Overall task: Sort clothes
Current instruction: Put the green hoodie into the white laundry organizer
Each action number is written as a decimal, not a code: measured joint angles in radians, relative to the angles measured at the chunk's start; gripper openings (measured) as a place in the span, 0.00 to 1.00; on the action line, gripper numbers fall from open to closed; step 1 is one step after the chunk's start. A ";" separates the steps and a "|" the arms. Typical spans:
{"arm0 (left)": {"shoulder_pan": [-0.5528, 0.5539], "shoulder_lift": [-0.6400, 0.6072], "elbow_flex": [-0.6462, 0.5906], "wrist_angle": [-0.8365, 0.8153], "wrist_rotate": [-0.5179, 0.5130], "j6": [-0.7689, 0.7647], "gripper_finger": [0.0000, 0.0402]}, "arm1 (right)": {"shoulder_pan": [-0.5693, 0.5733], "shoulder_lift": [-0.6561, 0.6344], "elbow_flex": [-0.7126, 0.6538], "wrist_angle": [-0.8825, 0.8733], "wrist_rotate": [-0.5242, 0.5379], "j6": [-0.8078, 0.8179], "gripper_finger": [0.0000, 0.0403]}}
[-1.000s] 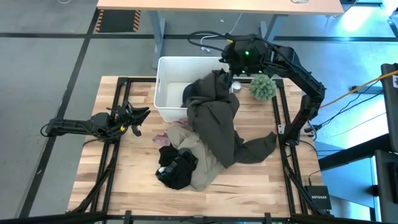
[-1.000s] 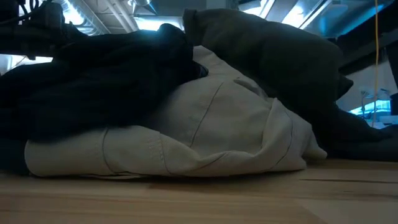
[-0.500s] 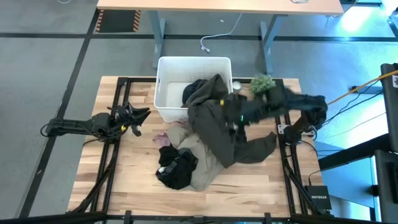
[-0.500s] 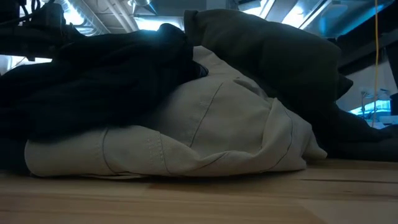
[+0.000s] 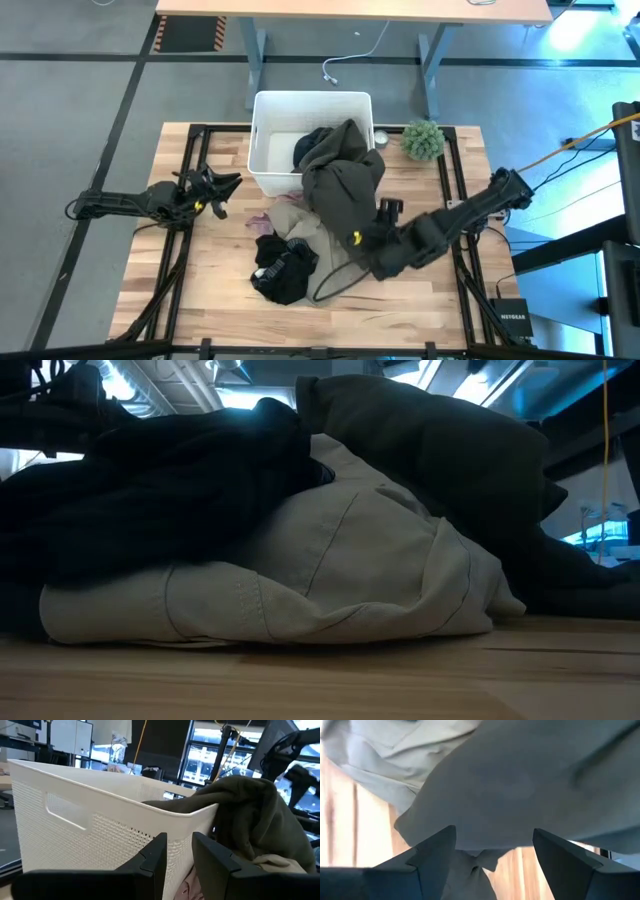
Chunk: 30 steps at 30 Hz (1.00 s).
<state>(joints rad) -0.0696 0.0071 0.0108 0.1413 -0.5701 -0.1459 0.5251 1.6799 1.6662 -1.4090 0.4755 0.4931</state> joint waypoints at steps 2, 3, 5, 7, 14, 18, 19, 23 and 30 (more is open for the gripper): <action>0.000 0.000 0.000 -0.001 0.000 0.000 0.21 | 0.022 0.001 -0.070 0.061 0.023 -0.001 0.70; 0.000 0.000 0.000 0.000 0.000 0.000 0.21 | 0.028 0.001 -0.104 0.099 0.038 -0.004 0.70; 0.000 0.000 0.000 0.006 0.000 0.000 0.21 | 0.029 0.001 -0.163 0.168 0.064 -0.007 0.70; 0.000 0.000 0.000 0.005 0.000 0.001 0.21 | 0.027 0.001 -0.212 0.228 0.086 -0.010 0.70; 0.000 0.000 0.000 0.007 0.000 0.015 0.21 | -0.030 0.001 -0.366 0.483 0.132 -0.107 0.70; 0.000 0.000 0.000 0.007 0.000 0.017 0.21 | -0.097 0.001 -0.431 0.575 0.133 -0.135 0.70; 0.000 0.000 0.000 0.007 0.000 0.017 0.21 | -0.113 0.001 -0.445 0.599 0.130 -0.135 0.70; 0.000 0.000 0.000 0.007 0.000 0.017 0.21 | -0.175 0.001 -0.487 0.664 0.072 -0.165 0.62; 0.000 0.000 0.000 0.005 -0.001 0.016 0.21 | -0.214 0.001 -0.504 0.706 0.004 -0.211 0.14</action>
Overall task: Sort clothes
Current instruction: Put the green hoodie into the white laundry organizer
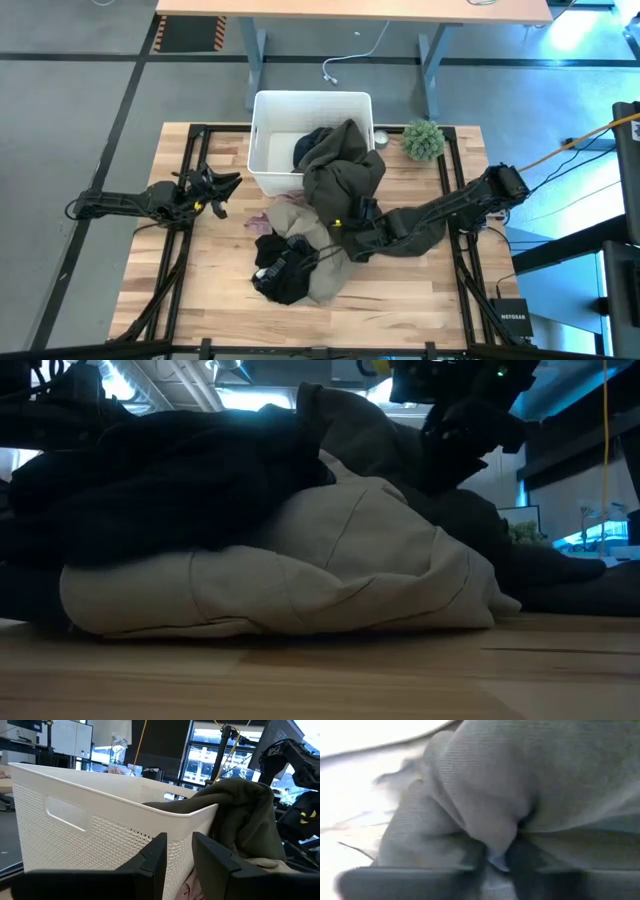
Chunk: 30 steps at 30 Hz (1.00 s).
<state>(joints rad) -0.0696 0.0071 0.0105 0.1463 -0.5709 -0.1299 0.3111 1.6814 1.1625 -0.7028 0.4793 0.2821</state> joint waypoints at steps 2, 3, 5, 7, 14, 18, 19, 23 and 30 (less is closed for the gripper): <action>0.000 0.000 0.000 0.003 0.000 0.000 0.21 | 0.003 -0.003 0.010 -0.011 -0.001 -0.030 0.05; 0.000 0.000 0.000 0.003 0.000 0.000 0.21 | 0.004 -0.006 0.022 -0.016 -0.002 -0.037 0.05; 0.000 0.000 0.000 0.003 0.000 -0.001 0.21 | 0.014 -0.021 0.056 -0.032 -0.009 -0.041 0.08; 0.000 0.000 0.000 0.023 0.000 -0.001 0.21 | 0.016 -0.039 0.107 -0.058 -0.001 -0.052 0.09; 0.000 0.000 0.000 0.031 0.000 -0.001 0.21 | 0.015 -0.131 0.327 -0.126 0.050 -0.144 0.04; 0.000 0.000 0.000 0.030 0.000 -0.001 0.21 | 0.008 -0.160 0.477 -0.137 0.166 -0.242 0.06; 0.000 0.000 0.000 0.030 0.000 -0.001 0.21 | 0.003 -0.162 0.518 -0.136 0.189 -0.270 0.06; 0.000 0.000 0.000 0.030 0.000 -0.001 0.21 | -0.044 -0.163 0.667 -0.096 0.244 -0.405 0.04; 0.000 0.000 0.000 0.030 0.000 -0.001 0.21 | -0.241 -0.164 0.783 0.097 0.232 -0.635 0.05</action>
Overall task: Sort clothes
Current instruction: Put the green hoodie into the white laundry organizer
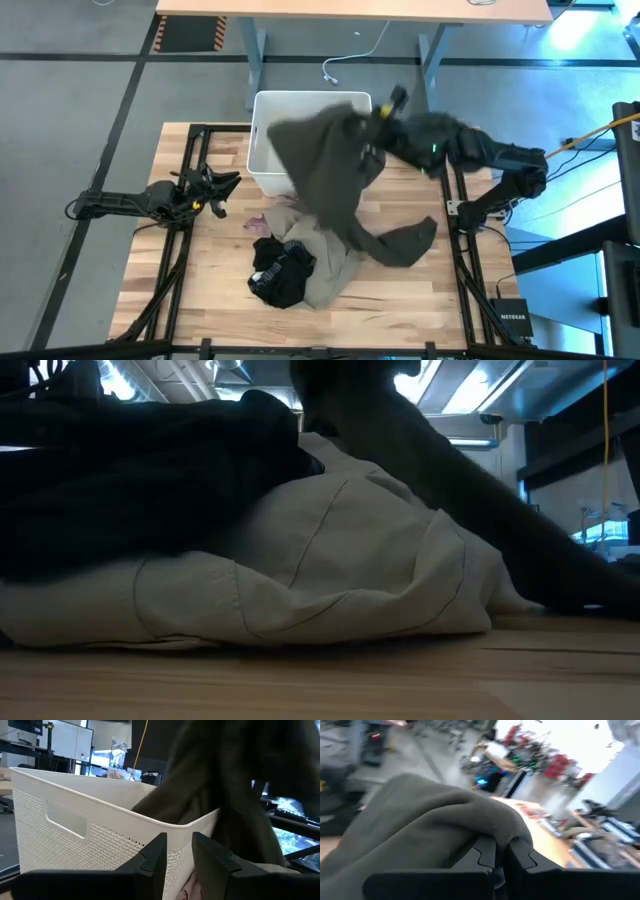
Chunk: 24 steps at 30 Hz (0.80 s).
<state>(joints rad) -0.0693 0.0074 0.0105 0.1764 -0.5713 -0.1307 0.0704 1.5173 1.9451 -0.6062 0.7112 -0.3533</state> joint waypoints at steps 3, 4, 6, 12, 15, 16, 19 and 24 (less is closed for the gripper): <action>0.000 0.000 0.000 -0.001 0.000 0.001 0.21 | -0.101 0.001 0.000 0.049 -0.053 -0.026 0.04; 0.000 0.000 0.000 0.000 0.000 0.007 0.21 | -0.131 0.004 -0.003 0.052 -0.081 -0.020 0.05; 0.000 0.000 0.000 -0.003 0.000 0.021 0.21 | -0.187 0.005 -0.029 0.053 -0.146 0.015 0.07; 0.000 0.000 0.000 -0.007 0.000 0.026 0.21 | -0.298 0.045 -0.139 0.009 -0.231 0.233 0.22; 0.000 0.000 0.000 -0.007 0.000 0.026 0.21 | -0.317 0.069 -0.145 -0.114 -0.230 0.287 0.31; 0.000 0.000 0.000 -0.008 0.000 0.026 0.21 | -0.317 0.072 -0.145 -0.155 -0.223 0.295 0.34; 0.000 0.000 0.000 -0.005 0.000 0.026 0.21 | -0.303 0.071 -0.125 -0.260 -0.212 0.298 0.44; 0.000 0.000 0.000 -0.008 0.000 0.023 0.21 | -0.225 0.059 0.010 -0.513 -0.272 0.407 0.55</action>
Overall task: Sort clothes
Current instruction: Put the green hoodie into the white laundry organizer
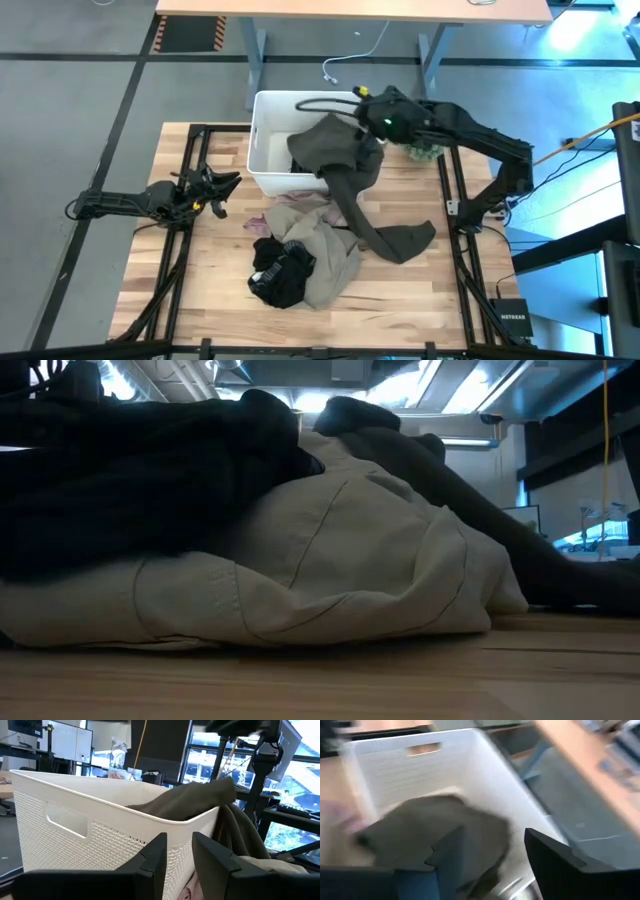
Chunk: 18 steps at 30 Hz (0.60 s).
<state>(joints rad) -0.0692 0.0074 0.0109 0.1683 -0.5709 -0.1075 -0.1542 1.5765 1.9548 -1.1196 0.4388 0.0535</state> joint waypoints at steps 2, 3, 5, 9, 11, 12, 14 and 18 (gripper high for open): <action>0.000 0.000 0.000 0.000 0.000 -0.001 0.21 | 0.056 -0.002 0.034 -0.090 -0.040 0.064 0.57; 0.000 0.000 0.000 -0.001 0.000 -0.007 0.21 | 0.091 -0.002 0.038 -0.133 -0.053 0.093 0.58; 0.000 0.000 0.000 -0.001 0.000 -0.020 0.21 | 0.172 0.001 0.027 -0.213 -0.066 0.126 0.59; 0.000 0.000 0.000 -0.002 0.000 -0.023 0.21 | 0.333 0.000 -0.081 -0.284 -0.068 0.204 0.59; 0.000 0.000 0.000 -0.002 0.000 -0.035 0.21 | 0.401 0.002 -0.166 -0.282 -0.065 0.246 0.59; 0.000 0.000 0.000 -0.003 0.000 -0.040 0.21 | 0.430 0.003 -0.212 -0.270 -0.052 0.265 0.59; 0.000 0.000 0.000 -0.003 0.000 -0.043 0.21 | 0.477 0.003 -0.318 -0.218 -0.003 0.302 0.59; 0.000 0.000 0.000 -0.001 0.000 -0.043 0.21 | 0.524 0.003 -0.555 -0.099 0.047 0.313 0.59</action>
<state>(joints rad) -0.0695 0.0074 0.0109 0.1676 -0.5709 -0.1501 0.3699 1.5799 1.3998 -1.2186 0.4858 0.3668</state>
